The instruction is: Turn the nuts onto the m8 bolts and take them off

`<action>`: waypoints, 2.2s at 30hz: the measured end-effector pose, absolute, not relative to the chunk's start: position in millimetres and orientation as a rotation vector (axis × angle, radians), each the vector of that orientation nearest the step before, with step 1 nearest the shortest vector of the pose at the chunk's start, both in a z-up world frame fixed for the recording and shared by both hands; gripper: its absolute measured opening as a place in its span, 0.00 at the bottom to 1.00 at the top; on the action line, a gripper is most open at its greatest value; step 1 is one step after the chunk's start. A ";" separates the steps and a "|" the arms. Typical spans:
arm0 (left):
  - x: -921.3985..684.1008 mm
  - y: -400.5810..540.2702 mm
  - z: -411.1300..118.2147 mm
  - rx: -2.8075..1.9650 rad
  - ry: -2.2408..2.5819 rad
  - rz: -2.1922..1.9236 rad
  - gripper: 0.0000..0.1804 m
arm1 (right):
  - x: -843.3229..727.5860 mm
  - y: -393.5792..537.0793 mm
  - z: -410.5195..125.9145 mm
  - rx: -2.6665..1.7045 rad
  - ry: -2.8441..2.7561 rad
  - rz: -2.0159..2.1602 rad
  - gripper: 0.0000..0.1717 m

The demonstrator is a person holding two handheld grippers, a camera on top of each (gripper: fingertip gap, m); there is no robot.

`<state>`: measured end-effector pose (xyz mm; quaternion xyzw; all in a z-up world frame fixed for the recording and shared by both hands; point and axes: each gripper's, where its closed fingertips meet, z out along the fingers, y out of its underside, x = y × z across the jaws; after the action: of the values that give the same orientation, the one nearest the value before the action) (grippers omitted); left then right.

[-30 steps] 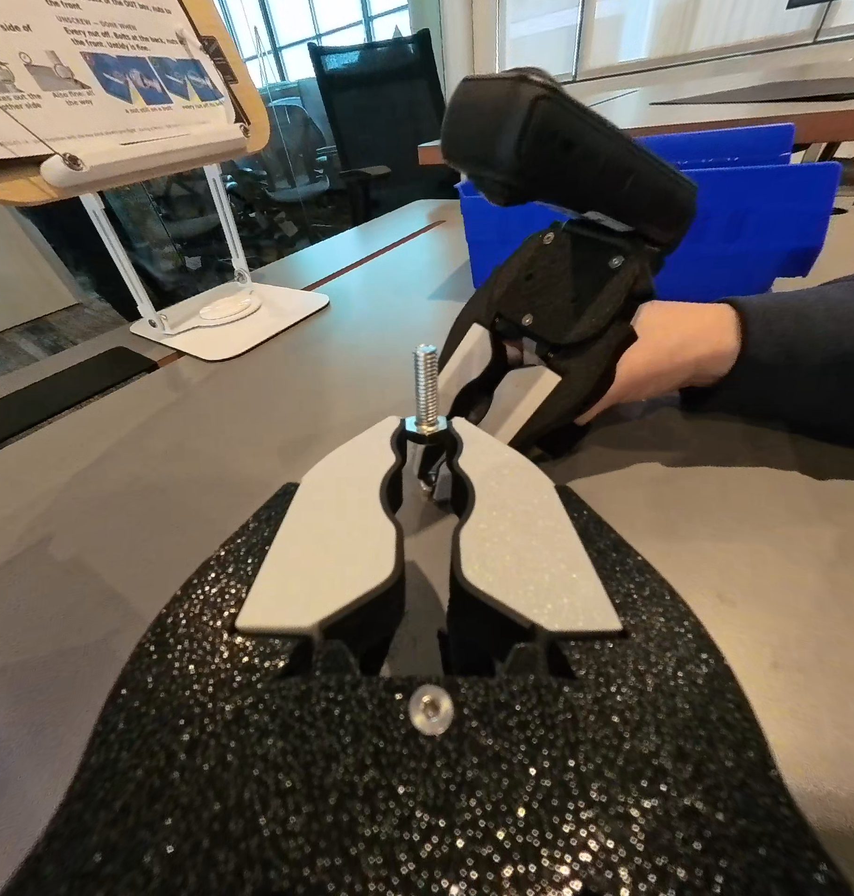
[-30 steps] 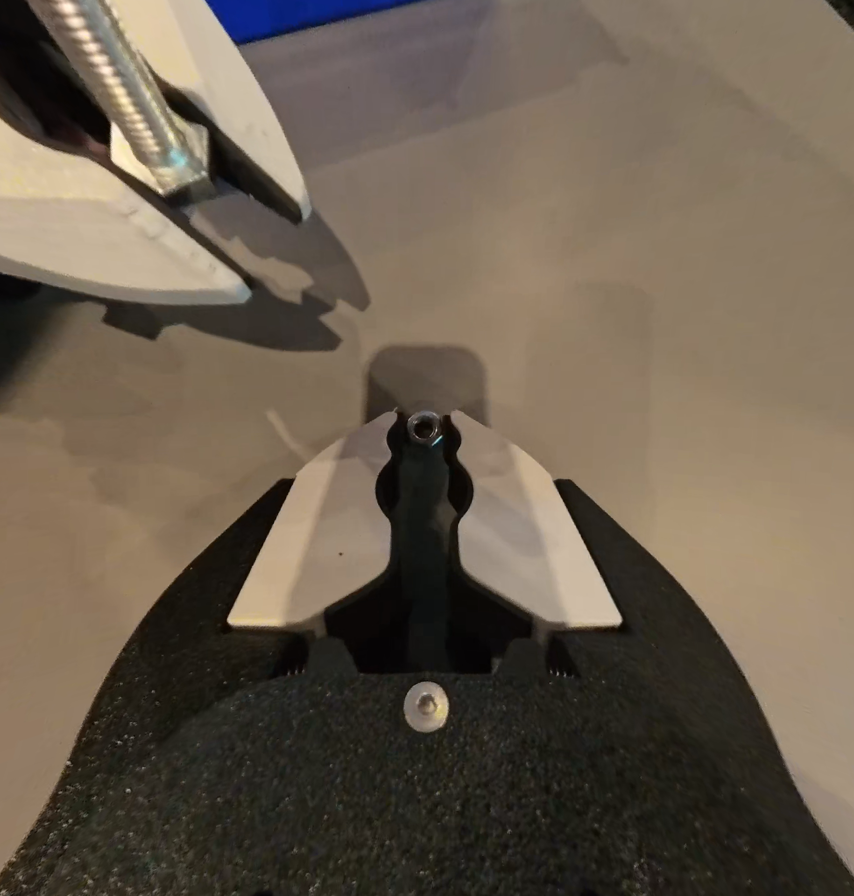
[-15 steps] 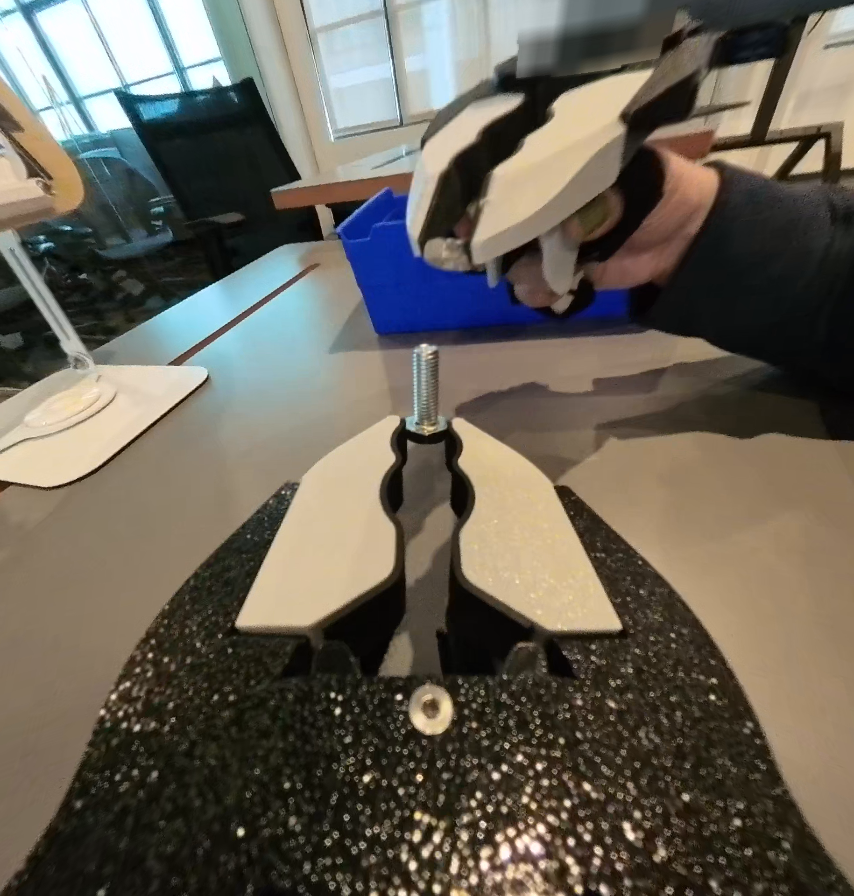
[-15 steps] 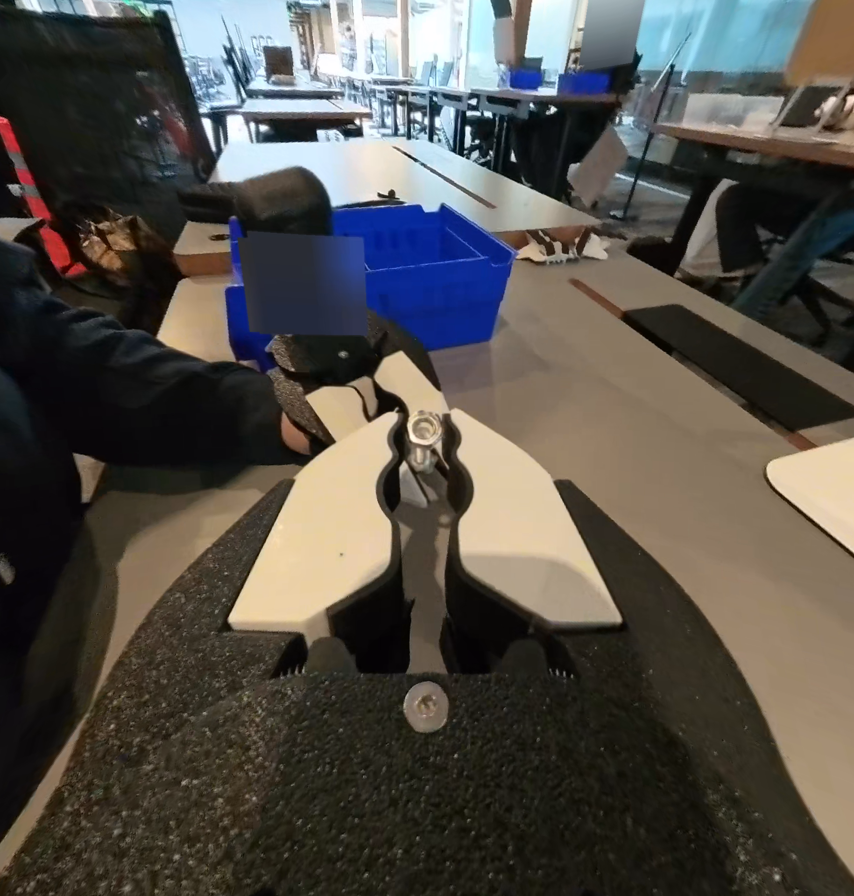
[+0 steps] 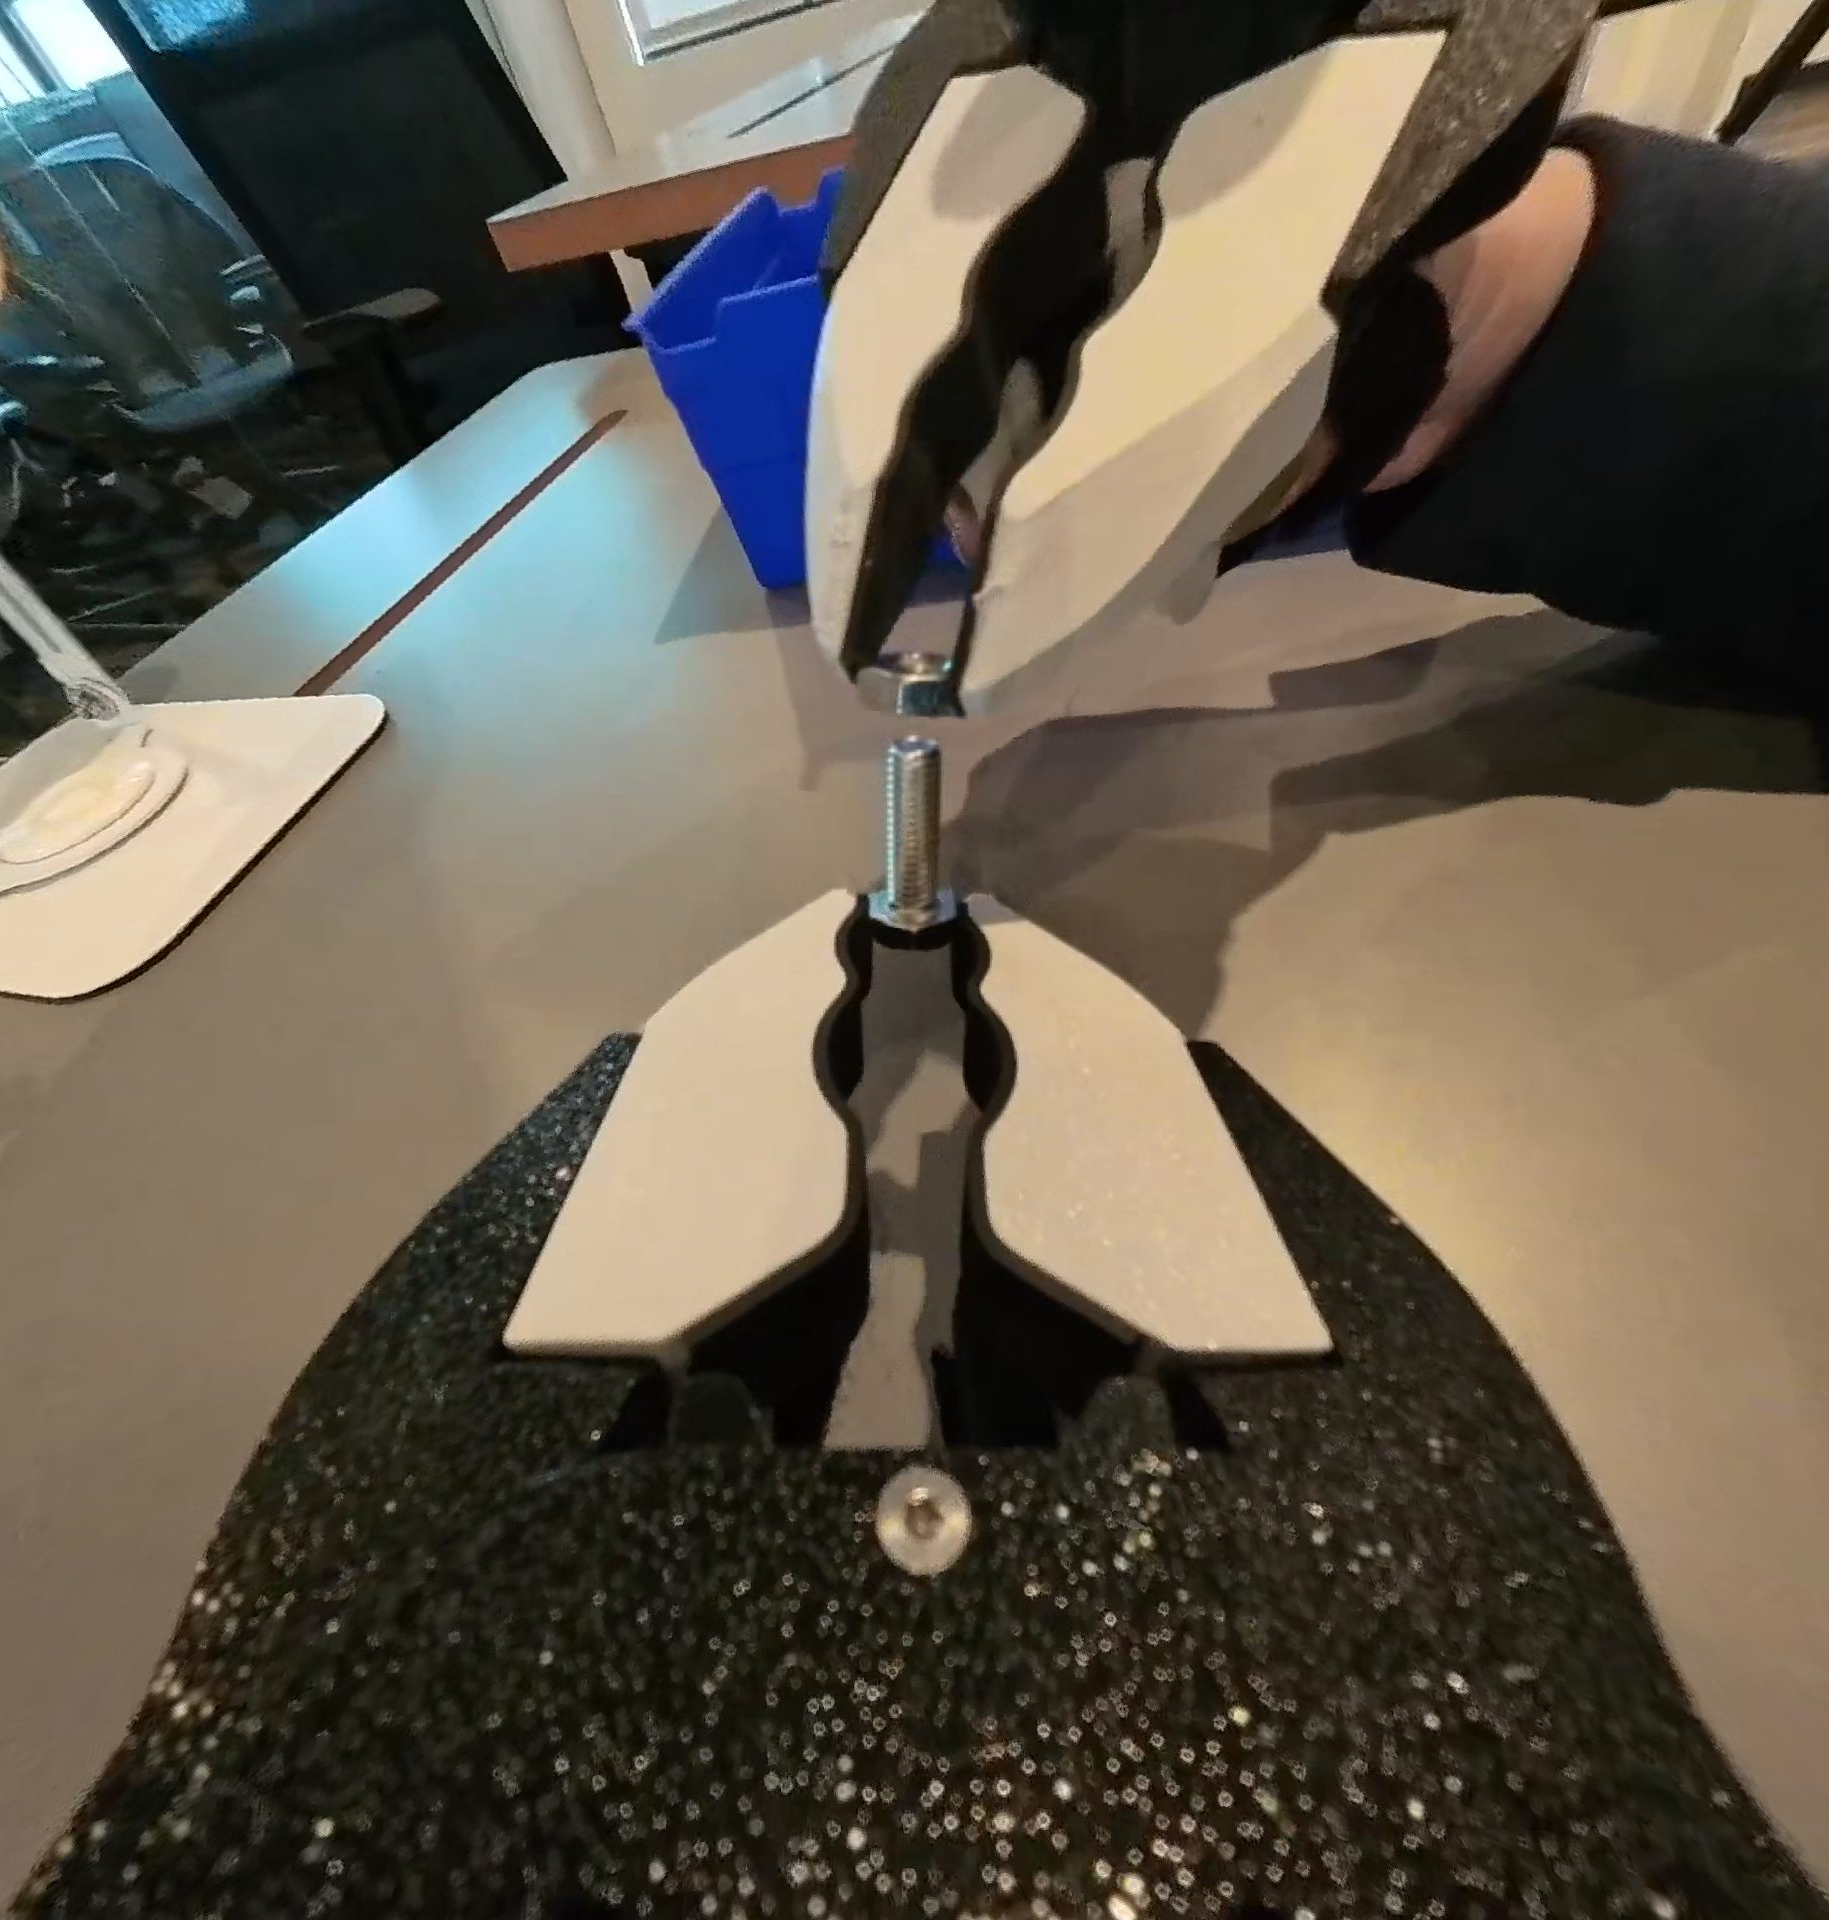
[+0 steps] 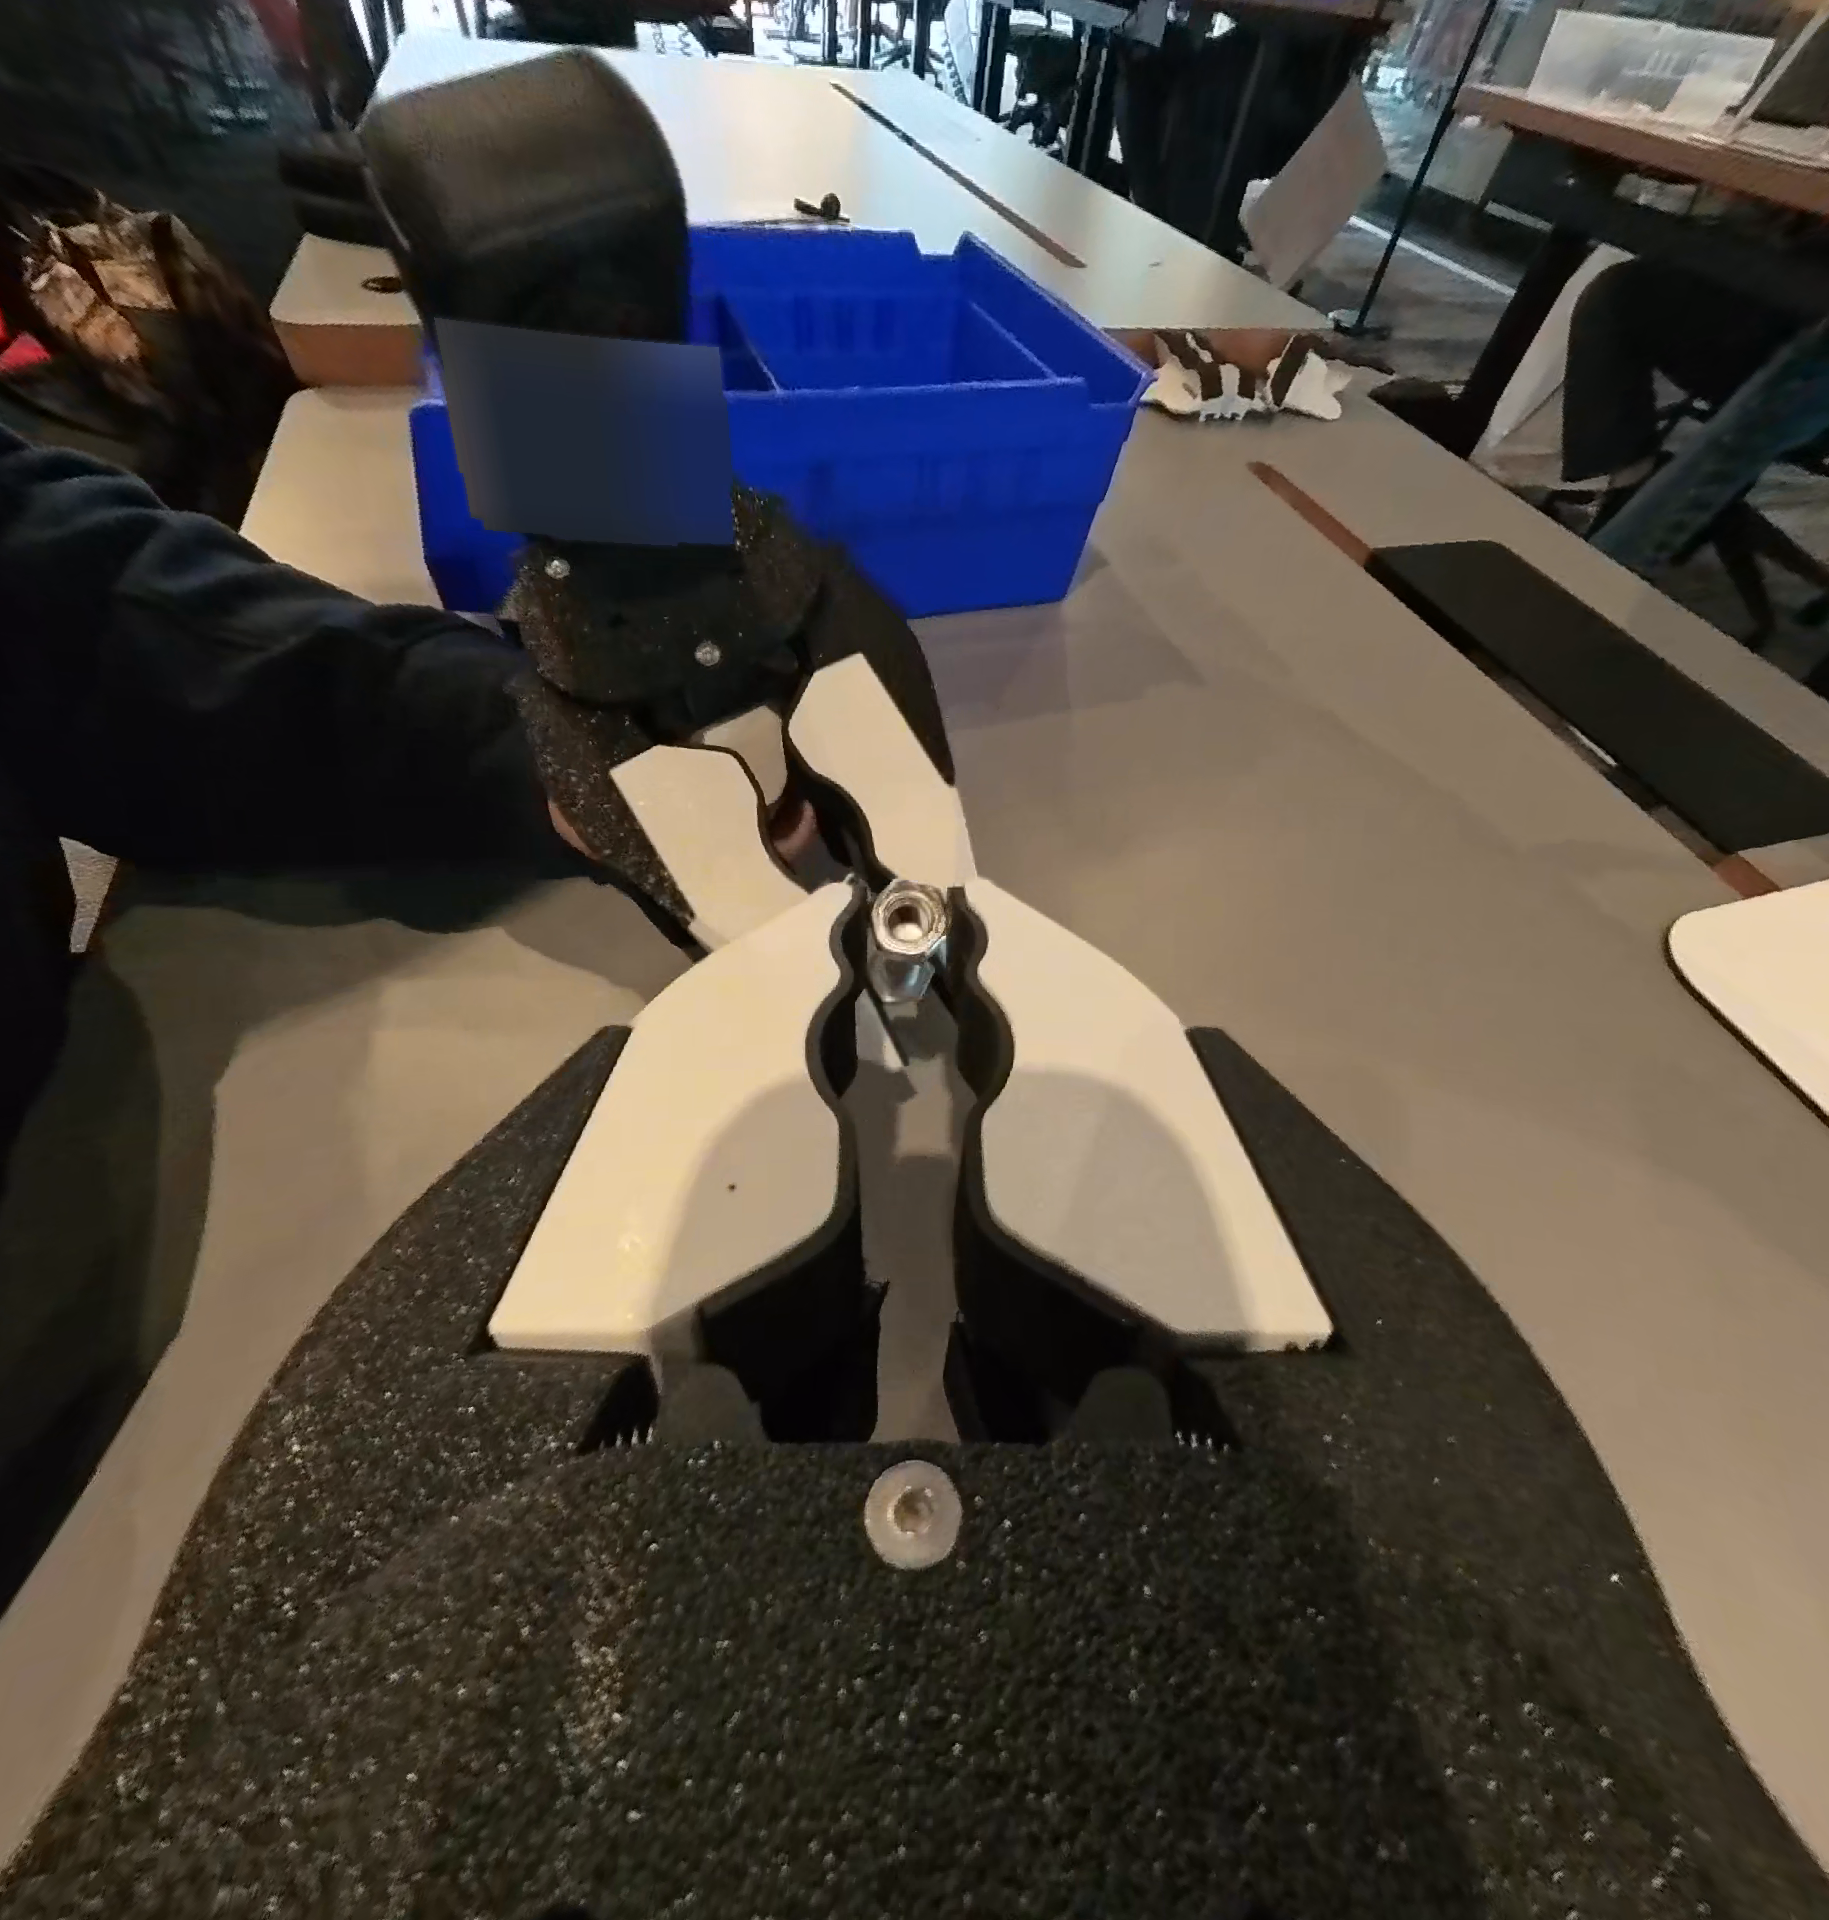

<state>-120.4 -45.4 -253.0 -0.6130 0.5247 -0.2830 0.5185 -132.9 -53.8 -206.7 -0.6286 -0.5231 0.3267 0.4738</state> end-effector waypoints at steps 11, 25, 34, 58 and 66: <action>-118.3 -48.7 -256.4 -1.472 1.298 -0.683 0.08 | -132.3 -55.0 -217.3 -1.566 -1.309 0.809 0.08; -117.7 -51.4 -257.5 -1.470 1.319 -0.700 0.08 | -131.1 -57.1 -218.3 -1.515 -1.320 0.816 0.08; -116.5 -52.4 -259.5 -1.474 1.338 -0.695 0.08 | -134.3 -58.3 -222.6 -1.517 -1.337 0.805 0.11; -124.5 -50.1 -240.0 -1.423 1.208 -0.831 0.08 | -132.3 -62.9 -201.0 -1.406 -1.224 0.991 0.14; -123.7 -50.6 -240.5 -1.422 1.212 -0.831 0.08 | -133.0 -66.0 -202.7 -1.406 -1.248 1.000 0.14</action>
<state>-123.7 -50.6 -240.5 -0.5936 0.5058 -0.3466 0.5212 -133.0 -66.0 -202.7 -0.5775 -0.5126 0.4109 0.4848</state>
